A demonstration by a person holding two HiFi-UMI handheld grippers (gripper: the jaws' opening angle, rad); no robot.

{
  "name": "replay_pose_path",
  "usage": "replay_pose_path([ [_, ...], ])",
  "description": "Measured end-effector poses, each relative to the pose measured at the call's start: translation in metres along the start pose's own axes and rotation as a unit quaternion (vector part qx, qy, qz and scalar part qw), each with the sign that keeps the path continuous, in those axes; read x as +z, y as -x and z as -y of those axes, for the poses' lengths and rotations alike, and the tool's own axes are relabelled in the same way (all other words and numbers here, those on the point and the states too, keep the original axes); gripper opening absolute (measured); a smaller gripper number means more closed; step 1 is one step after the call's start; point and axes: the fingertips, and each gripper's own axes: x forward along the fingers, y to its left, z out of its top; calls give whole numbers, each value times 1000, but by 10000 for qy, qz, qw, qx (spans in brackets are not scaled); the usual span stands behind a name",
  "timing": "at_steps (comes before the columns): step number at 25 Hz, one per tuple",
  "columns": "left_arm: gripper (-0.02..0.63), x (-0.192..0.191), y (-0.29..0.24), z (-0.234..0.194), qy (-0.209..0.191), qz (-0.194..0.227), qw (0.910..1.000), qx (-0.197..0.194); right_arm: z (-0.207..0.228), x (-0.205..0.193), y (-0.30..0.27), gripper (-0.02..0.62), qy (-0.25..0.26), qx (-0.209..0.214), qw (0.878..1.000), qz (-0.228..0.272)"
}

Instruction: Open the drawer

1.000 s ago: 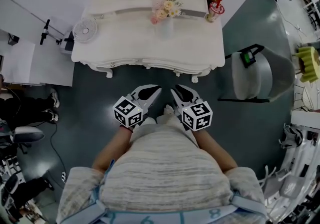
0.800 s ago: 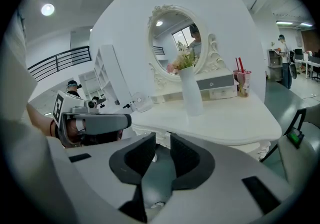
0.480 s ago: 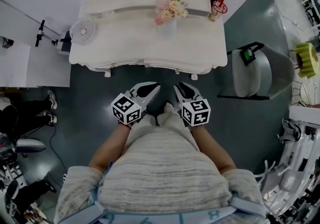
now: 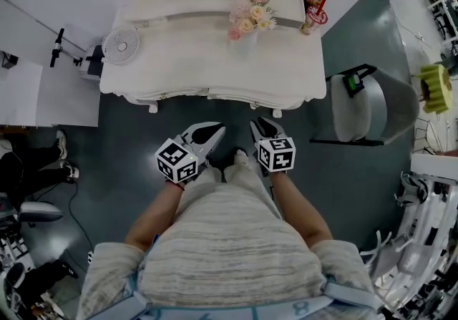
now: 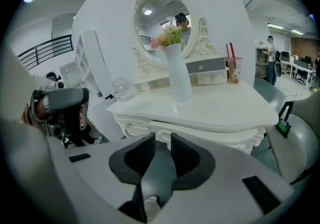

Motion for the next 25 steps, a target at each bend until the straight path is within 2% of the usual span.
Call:
replay_pose_path([
  [5, 14, 3, 10, 3, -28, 41, 10000, 58, 12, -11, -16, 60, -92, -144, 9996, -205],
  [16, 14, 6, 25, -12, 35, 135, 9990, 434, 33, -17, -54, 77, 111, -292, 9982, -507],
  [25, 14, 0, 12, -31, 118, -233, 9979, 596, 54, -39, -80, 89, 115, -558, 9932, -1012],
])
